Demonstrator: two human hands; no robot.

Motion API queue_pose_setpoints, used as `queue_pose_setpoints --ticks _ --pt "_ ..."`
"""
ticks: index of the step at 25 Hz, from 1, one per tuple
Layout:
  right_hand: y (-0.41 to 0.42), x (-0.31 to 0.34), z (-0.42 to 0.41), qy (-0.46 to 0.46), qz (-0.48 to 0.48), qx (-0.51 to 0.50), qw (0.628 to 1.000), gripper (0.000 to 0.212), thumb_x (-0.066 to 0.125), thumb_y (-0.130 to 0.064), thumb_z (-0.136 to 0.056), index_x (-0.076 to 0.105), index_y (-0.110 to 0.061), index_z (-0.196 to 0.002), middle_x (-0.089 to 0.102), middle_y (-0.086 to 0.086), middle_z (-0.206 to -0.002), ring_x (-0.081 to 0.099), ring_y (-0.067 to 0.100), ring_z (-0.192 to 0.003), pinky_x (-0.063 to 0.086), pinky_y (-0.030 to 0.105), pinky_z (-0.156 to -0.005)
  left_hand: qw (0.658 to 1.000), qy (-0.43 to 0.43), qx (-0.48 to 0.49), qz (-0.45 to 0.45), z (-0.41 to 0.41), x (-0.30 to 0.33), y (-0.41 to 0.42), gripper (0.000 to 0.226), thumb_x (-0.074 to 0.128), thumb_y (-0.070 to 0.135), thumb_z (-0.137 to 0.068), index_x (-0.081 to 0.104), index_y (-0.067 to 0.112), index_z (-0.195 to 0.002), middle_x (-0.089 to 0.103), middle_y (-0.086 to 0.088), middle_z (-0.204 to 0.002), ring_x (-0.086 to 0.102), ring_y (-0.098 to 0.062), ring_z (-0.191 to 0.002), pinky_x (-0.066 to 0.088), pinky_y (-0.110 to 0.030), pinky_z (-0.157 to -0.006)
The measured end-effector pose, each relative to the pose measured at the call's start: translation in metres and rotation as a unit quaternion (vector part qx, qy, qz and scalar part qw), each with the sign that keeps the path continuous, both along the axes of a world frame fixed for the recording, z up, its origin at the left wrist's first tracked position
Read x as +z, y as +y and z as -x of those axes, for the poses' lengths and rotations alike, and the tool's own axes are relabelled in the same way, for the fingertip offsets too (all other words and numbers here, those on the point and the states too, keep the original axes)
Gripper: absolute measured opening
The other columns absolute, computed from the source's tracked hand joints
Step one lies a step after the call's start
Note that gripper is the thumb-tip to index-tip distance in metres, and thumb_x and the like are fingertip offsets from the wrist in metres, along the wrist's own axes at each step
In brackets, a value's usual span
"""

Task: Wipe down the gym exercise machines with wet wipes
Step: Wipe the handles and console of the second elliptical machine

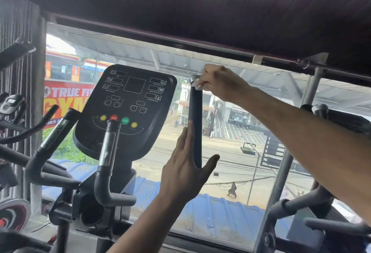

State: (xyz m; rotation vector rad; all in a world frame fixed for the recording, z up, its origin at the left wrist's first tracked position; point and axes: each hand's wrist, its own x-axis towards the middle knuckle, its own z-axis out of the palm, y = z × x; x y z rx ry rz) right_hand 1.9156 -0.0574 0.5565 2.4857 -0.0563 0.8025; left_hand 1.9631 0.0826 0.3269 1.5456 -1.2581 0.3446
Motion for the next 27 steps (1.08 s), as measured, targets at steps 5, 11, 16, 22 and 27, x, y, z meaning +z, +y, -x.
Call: queue_pose_setpoints --ticks 5,11,16,22,27 --pt "0.006 -0.020 -0.002 -0.025 -0.010 0.035 0.999 0.011 0.072 -0.003 -0.091 0.078 -0.001 -0.099 0.064 0.011 -0.093 0.060 0.018 -0.077 0.059 0.031 -0.073 1.000 -0.008 0.012 0.007 0.001 -0.001 0.003 0.101 0.052 0.074 -0.092 -0.025 0.054 -0.156 -0.019 0.038 -0.164 0.052 -0.014 -0.139 0.056 -0.035 -0.077" --pt "-0.004 0.000 0.013 0.026 0.052 0.011 0.998 0.022 0.064 -0.014 -0.096 0.076 -0.009 -0.113 0.062 0.008 -0.091 0.063 0.022 -0.067 0.058 0.033 -0.062 1.000 -0.003 0.020 0.007 0.001 -0.004 0.001 0.102 0.050 0.075 -0.090 -0.023 0.053 -0.157 -0.019 0.040 -0.163 0.064 -0.017 -0.122 0.053 -0.032 -0.070" --pt "0.011 0.012 -0.034 0.101 0.077 -0.041 0.991 0.015 0.061 -0.001 -0.097 0.075 -0.003 -0.101 0.060 0.006 -0.098 0.060 0.019 -0.082 0.058 0.039 -0.074 1.000 -0.007 0.020 0.007 -0.002 -0.004 0.001 0.101 0.047 0.074 -0.086 -0.021 0.053 -0.157 -0.016 0.038 -0.165 0.062 -0.017 -0.127 0.060 -0.039 -0.077" --pt "0.028 0.026 -0.016 0.197 -0.007 -0.031 0.980 0.016 0.064 -0.010 -0.097 0.076 -0.013 -0.108 0.058 -0.012 -0.097 0.054 -0.004 -0.085 0.047 0.016 -0.084 1.000 -0.010 0.014 0.013 -0.004 -0.007 -0.001 0.099 0.042 0.077 -0.085 -0.018 0.052 -0.159 -0.011 0.035 -0.167 0.065 -0.023 -0.121 0.060 -0.041 -0.073" --pt "-0.009 0.061 -0.023 0.042 0.011 -0.001 0.999 0.014 0.069 -0.010 -0.095 0.078 -0.013 -0.105 0.070 -0.003 -0.102 0.065 0.010 -0.087 0.058 0.034 -0.089 1.000 -0.004 0.017 0.009 -0.004 -0.008 -0.003 0.099 0.044 0.076 -0.086 -0.018 0.051 -0.159 -0.015 0.039 -0.165 0.069 -0.023 -0.112 0.060 -0.041 -0.072"
